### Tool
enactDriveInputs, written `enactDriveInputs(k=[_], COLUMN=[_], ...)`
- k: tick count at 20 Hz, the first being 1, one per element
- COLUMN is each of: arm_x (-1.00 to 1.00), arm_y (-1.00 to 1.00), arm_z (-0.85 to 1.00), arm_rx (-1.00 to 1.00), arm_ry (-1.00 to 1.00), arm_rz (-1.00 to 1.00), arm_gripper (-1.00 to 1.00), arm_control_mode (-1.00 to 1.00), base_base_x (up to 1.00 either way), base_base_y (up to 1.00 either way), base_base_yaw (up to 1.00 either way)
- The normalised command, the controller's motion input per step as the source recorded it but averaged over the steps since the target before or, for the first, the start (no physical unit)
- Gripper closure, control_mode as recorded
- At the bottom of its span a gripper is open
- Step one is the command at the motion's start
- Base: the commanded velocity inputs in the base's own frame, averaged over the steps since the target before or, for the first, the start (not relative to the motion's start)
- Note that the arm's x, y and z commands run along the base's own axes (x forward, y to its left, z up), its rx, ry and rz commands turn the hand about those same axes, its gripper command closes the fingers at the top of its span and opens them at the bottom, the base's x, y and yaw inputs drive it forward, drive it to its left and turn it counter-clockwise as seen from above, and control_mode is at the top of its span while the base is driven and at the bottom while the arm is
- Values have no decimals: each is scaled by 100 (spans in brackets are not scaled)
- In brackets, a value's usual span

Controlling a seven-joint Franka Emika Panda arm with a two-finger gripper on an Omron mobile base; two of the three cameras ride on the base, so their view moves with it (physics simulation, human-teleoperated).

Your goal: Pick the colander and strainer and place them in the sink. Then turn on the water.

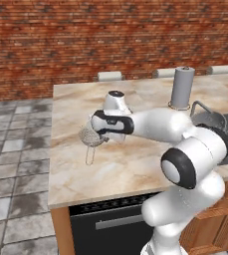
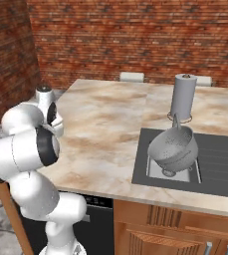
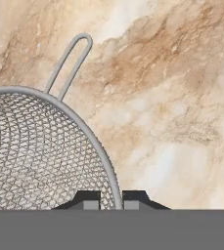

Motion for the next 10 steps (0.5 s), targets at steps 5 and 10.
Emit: enactDriveInputs(k=[5, 10], arm_x=[-92, -34], arm_y=[-100, -100], arm_z=[29, 34], arm_rx=[2, 8], arm_ry=[0, 8], arm_rz=[-23, -34], arm_gripper=[100, 100], arm_control_mode=[-100, -100], base_base_x=[0, 0], base_base_y=[0, 0], base_base_yaw=[0, 0])
